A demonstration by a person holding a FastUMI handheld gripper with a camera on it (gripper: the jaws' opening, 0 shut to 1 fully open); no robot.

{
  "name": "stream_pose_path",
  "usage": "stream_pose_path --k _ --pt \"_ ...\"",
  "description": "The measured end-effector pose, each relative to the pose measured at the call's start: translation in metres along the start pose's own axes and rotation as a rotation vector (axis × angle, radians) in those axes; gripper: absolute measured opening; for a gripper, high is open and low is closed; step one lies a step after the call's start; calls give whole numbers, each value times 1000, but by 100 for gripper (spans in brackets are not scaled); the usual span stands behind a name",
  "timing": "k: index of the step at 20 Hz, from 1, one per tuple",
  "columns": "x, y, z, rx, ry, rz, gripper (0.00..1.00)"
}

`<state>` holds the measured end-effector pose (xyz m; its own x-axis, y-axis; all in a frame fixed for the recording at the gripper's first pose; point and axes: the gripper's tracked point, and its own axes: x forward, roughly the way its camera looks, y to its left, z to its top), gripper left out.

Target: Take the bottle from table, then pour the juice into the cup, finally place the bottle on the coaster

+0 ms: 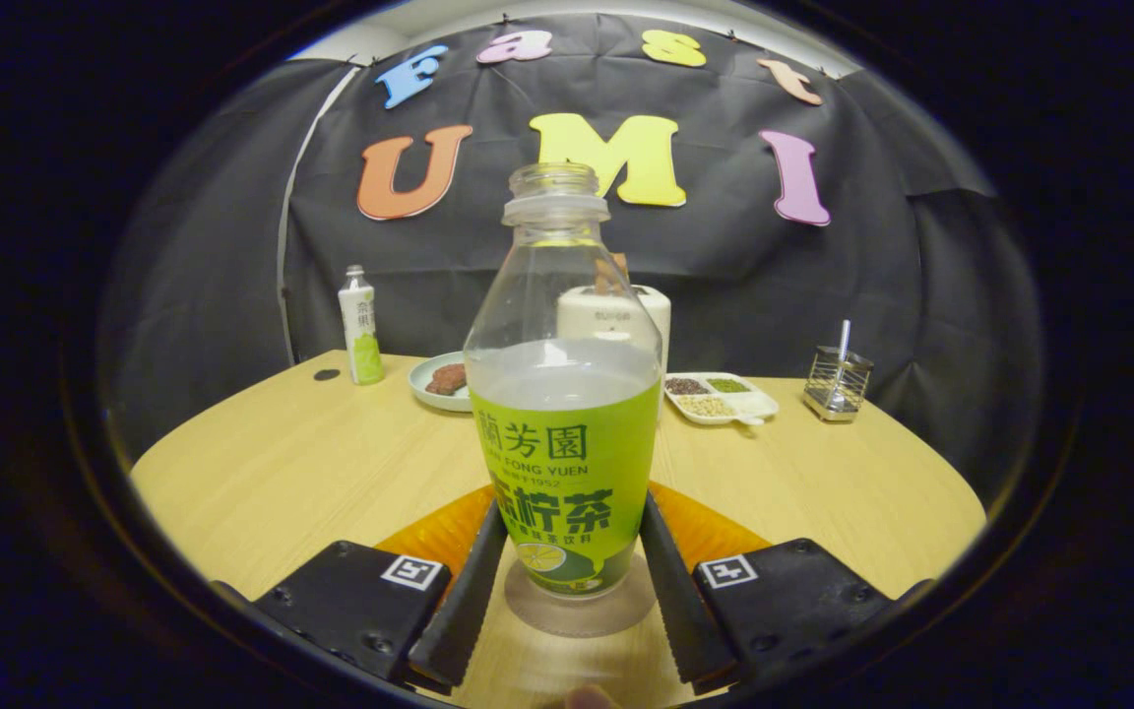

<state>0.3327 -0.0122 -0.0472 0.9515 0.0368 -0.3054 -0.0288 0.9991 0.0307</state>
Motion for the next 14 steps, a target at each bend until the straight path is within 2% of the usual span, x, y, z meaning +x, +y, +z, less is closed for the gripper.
stream_pose_path --k 7,14 --pt "9 -2 -11 45 17 -1 82" --pt "2 -1 -4 53 -5 4 84"
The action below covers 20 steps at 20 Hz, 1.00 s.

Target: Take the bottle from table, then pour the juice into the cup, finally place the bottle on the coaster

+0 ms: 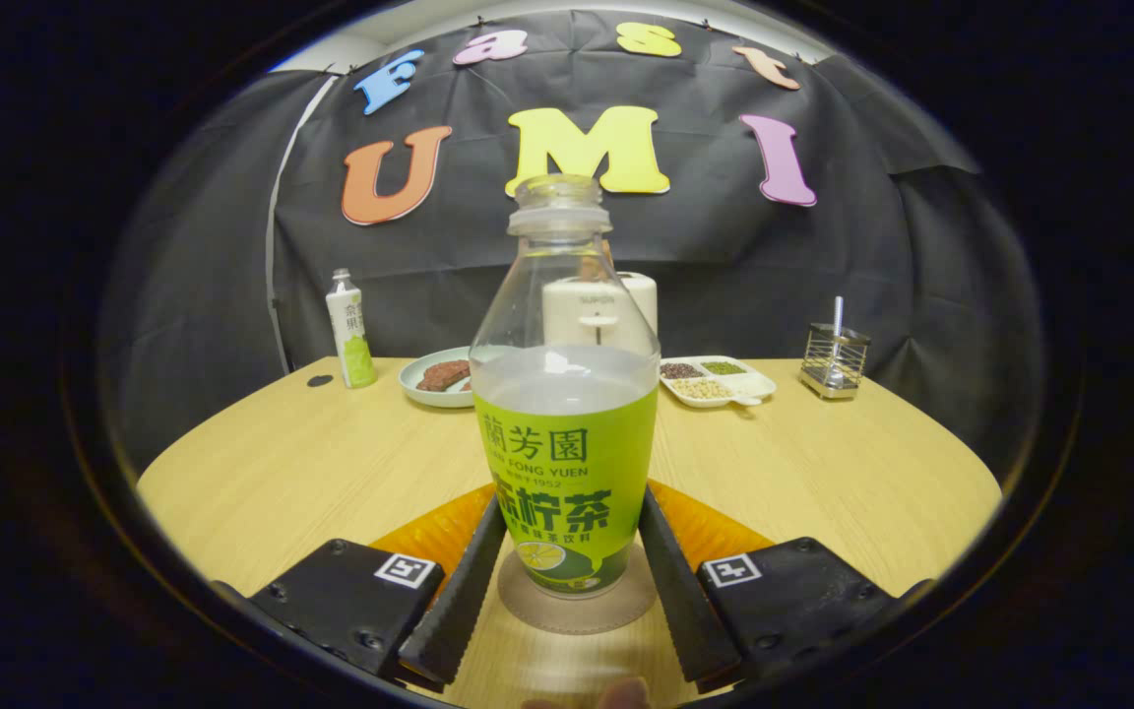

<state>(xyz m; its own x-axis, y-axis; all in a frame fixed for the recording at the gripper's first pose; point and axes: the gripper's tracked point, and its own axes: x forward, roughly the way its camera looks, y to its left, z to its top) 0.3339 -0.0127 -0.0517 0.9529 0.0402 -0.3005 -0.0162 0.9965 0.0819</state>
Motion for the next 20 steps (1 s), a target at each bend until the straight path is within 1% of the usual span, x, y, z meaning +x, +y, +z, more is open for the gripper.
stream_pose_path --k 2,5,7,10,13,15,16,20 --pt "-6 2 5 -8 -8 -4 92" --pt "-20 3 5 5 -13 -18 95" --pt "-37 3 4 8 -24 -34 95" --pt "-72 6 5 21 -58 -46 95" --pt "-114 14 3 20 -88 -62 99" --pt "-141 22 7 -9 -129 -57 100" --pt "-163 19 8 -14 -148 -54 100" --pt "-205 18 6 8 -187 -42 100"
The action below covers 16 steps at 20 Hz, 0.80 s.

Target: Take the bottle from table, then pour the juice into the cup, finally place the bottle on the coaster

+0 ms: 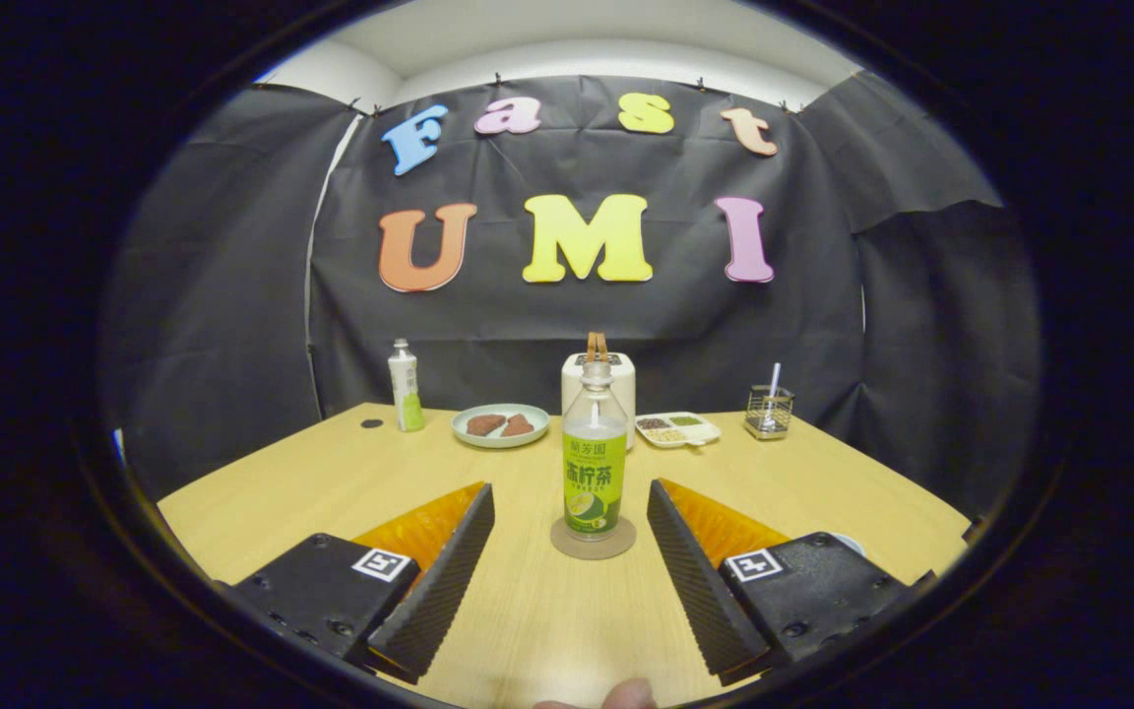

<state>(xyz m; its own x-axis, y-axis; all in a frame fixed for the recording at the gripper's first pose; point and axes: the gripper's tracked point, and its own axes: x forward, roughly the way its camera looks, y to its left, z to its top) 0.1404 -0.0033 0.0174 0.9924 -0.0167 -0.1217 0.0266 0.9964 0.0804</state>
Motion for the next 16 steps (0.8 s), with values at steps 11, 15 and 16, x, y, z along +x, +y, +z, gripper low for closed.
stream_pose_path --k 11,15,16 --pt "-85 4 1 -69 -130 -8 100" --pt "-98 12 -11 -72 -144 -10 100" --pt "-100 14 -13 -69 -152 -13 100"
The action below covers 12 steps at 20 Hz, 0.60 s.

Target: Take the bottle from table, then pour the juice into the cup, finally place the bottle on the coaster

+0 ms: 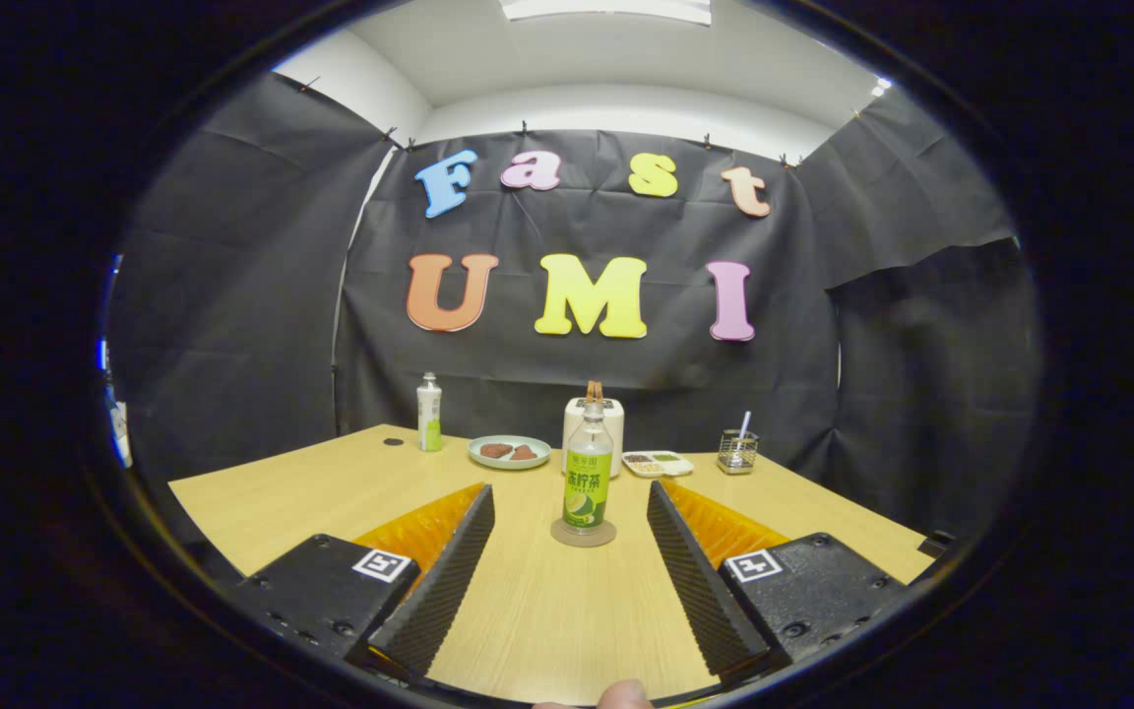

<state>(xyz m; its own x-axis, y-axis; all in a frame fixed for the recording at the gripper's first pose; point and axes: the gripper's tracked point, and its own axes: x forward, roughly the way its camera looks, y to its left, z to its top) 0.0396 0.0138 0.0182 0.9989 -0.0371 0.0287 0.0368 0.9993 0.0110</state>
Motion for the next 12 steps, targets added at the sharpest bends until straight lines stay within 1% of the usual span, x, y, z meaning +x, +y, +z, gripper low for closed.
stream_pose_path --k 5,9,12 --pt "-8 5 -2 9 -24 -7 100" --pt "-9 5 -7 38 -15 -1 100" --pt "-9 1 -11 35 -9 -12 100"
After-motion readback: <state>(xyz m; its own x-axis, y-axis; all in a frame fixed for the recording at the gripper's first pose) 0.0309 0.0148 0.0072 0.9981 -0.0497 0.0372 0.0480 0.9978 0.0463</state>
